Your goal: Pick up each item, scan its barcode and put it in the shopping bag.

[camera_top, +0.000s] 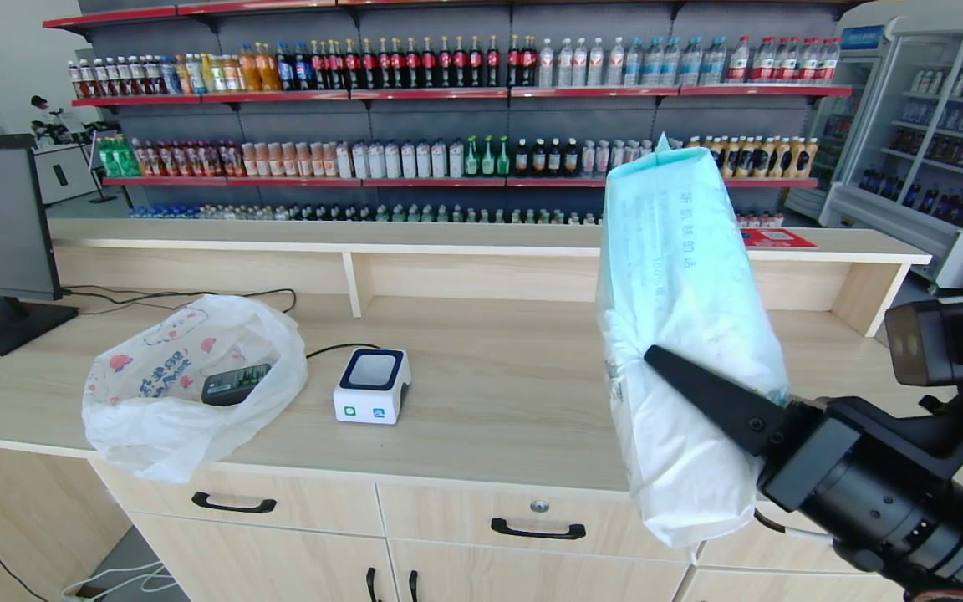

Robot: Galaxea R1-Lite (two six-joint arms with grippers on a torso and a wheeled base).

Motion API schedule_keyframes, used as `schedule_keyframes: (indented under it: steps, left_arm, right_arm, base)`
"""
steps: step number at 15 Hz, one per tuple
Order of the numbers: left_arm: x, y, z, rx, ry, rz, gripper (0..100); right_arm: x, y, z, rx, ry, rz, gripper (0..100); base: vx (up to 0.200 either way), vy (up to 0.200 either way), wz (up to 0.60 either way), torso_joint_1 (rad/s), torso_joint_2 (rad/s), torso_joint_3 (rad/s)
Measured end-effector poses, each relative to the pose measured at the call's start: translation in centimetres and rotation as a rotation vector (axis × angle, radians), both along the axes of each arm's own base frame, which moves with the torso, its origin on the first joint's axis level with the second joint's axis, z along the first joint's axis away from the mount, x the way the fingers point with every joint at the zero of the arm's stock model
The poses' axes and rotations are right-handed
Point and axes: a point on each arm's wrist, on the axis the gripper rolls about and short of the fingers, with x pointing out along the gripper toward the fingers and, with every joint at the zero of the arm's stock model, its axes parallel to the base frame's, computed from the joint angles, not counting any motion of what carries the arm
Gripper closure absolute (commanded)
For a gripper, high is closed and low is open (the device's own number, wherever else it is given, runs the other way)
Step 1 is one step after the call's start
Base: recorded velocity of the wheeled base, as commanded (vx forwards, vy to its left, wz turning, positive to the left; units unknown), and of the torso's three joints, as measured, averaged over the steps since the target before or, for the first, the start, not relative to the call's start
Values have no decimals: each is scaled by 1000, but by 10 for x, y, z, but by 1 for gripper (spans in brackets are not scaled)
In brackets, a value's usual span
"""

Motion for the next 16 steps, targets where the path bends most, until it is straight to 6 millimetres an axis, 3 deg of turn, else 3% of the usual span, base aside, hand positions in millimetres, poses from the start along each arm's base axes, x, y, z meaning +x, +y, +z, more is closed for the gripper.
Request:
schedule_keyframes:
  steps: [3,6,16]
  left_arm:
    - [0,0,0,0,0,0,0]
    - [0,0,0,1,0,0,0]
    - [0,0,0,1,0,0,0]
  right_arm:
    - [-1,12,-4,62,94,72,100]
    - [4,21,5,213,198,137,100]
    - [0,23,21,517,449,295,100]
  base:
    - [0,0,0,0,0,0]
    - [0,0,0,0,0,0]
    - [0,0,0,0,0,0]
